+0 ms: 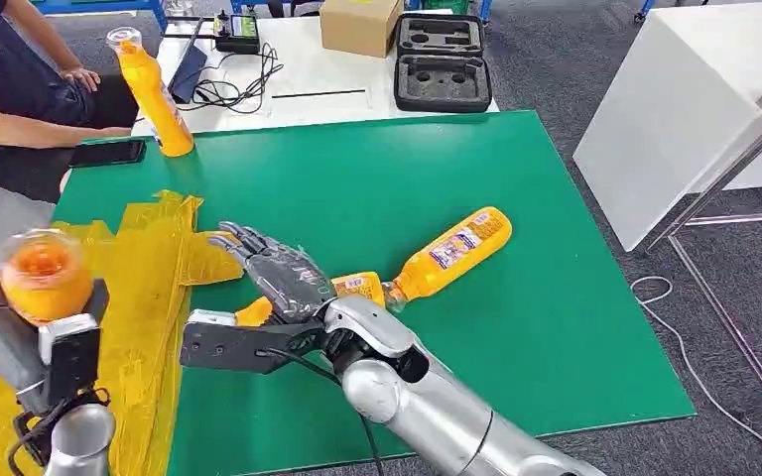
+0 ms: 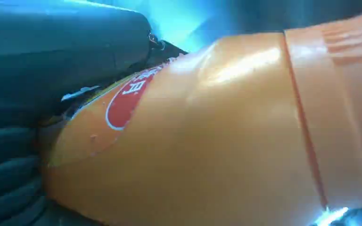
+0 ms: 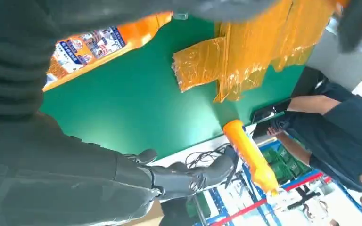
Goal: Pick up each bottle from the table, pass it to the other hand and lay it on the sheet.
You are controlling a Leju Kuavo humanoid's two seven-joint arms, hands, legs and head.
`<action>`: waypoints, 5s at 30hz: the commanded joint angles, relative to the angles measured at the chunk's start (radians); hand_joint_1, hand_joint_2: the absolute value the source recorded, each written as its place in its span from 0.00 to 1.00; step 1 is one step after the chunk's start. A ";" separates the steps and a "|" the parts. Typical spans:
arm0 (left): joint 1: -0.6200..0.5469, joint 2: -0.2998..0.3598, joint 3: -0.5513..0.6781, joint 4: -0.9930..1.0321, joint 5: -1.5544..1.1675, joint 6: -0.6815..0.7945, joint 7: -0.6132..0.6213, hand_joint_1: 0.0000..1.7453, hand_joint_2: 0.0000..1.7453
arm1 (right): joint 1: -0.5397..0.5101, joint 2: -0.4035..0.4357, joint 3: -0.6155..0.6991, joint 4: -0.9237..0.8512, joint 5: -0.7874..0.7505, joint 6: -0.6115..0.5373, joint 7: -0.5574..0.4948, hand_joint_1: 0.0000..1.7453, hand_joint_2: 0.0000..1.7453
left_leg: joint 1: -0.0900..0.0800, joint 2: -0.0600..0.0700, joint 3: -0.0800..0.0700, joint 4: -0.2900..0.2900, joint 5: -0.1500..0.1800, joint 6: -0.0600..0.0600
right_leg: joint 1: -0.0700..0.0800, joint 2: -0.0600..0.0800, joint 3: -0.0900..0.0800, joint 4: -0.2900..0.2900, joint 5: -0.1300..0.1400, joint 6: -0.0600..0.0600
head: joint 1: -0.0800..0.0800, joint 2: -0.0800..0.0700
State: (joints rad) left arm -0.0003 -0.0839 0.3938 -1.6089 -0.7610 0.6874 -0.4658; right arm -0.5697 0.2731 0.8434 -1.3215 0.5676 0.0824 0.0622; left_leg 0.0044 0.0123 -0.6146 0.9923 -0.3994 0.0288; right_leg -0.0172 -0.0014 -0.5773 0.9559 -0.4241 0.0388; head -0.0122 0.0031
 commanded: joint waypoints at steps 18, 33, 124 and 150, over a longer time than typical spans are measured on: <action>-0.193 0.045 0.005 0.529 -0.652 0.011 0.168 1.00 1.00 | -0.016 -0.040 -0.027 -0.083 0.015 0.069 0.017 0.00 0.00 | 0.000 -0.003 0.002 0.000 0.000 -0.002 | 0.000 -0.002 0.002 0.000 -0.001 -0.002 | 0.000 0.000; -0.180 0.108 -0.096 0.675 -0.654 0.011 0.261 0.00 0.00 | -0.035 -0.025 -0.014 -0.040 0.014 0.060 -0.015 0.00 0.00 | 0.000 -0.001 0.004 0.000 -0.001 -0.002 | 0.000 0.000 0.004 0.000 -0.002 -0.003 | 0.000 0.000; -0.135 0.145 0.083 0.416 0.690 -0.311 0.079 0.00 0.00 | -0.033 -0.218 0.027 0.405 0.174 0.164 0.026 0.00 1.00 | 0.001 -0.004 0.004 0.000 0.001 -0.002 | 0.001 -0.003 0.005 0.000 -0.001 -0.002 | 0.000 0.000; -0.160 0.136 -0.035 0.461 0.758 -0.306 0.037 0.00 0.00 | -0.148 -0.110 -0.266 0.428 0.081 -0.372 0.012 0.00 1.00 | 0.000 -0.002 -0.002 0.000 0.005 -0.003 | 0.000 -0.002 -0.002 0.001 0.004 -0.002 | 0.000 0.000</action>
State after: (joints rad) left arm -0.1128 0.0641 0.3823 -1.2169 -0.0088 0.3796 -0.4295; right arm -0.6814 0.1549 0.6100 -0.9716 0.6523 -0.2846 0.0782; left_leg 0.0045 0.0128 -0.6187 0.9925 -0.3942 0.0269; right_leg -0.0170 -0.0009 -0.5819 0.9570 -0.4193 0.0382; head -0.0118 0.0031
